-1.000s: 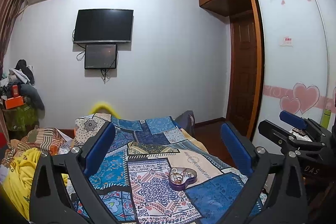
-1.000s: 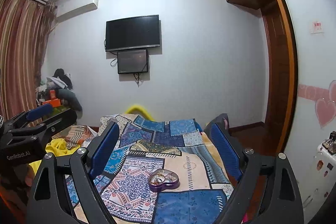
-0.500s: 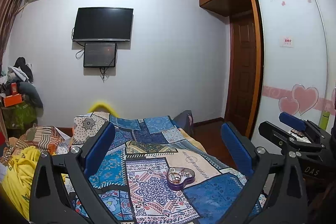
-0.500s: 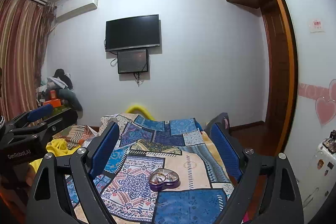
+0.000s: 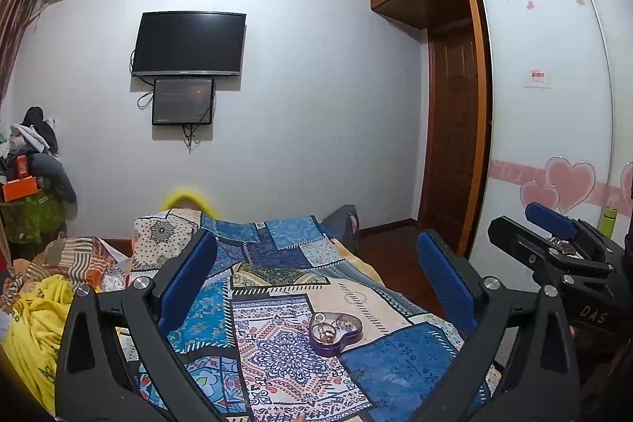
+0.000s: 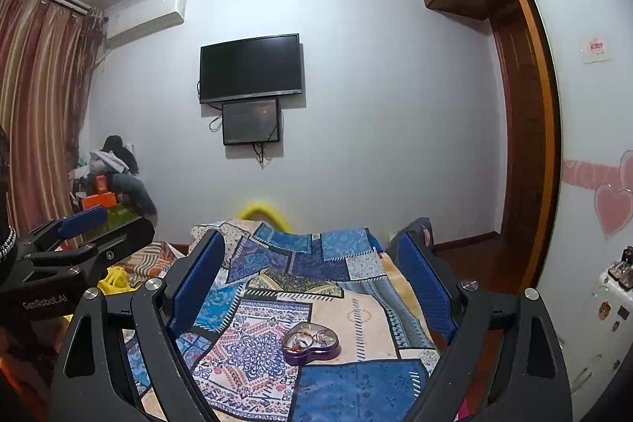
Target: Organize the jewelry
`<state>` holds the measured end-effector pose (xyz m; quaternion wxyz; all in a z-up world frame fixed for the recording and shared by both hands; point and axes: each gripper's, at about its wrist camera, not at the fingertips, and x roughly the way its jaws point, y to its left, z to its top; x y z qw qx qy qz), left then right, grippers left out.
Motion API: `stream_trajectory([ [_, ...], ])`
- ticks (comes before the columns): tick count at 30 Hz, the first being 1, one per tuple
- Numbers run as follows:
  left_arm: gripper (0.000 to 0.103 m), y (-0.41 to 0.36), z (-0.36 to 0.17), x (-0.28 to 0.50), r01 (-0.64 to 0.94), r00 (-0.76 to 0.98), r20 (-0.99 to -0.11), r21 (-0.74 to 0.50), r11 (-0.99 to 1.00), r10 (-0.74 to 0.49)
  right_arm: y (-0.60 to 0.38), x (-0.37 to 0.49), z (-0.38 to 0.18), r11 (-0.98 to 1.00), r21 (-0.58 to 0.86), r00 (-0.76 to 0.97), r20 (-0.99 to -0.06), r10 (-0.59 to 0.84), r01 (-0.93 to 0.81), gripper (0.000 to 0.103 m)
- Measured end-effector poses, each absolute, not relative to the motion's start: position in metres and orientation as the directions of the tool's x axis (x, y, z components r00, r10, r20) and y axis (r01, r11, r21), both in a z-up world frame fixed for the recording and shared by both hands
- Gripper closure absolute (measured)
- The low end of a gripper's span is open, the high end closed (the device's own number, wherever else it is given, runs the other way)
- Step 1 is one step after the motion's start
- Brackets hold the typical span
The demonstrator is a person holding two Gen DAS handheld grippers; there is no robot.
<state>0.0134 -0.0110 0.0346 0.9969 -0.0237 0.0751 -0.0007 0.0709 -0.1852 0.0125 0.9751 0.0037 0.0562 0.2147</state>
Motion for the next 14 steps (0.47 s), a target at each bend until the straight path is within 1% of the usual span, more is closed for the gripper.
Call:
stream_trajectory([
  [14, 0.001, -0.0154, 0.0328, 0.0154, 0.018, 0.988, -0.155, -0.033, 0.999, -0.023, -0.1841, 0.0723, 0.0099, 0.909, 0.039, 0.902, -0.112, 0.416, -0.415, 0.016],
])
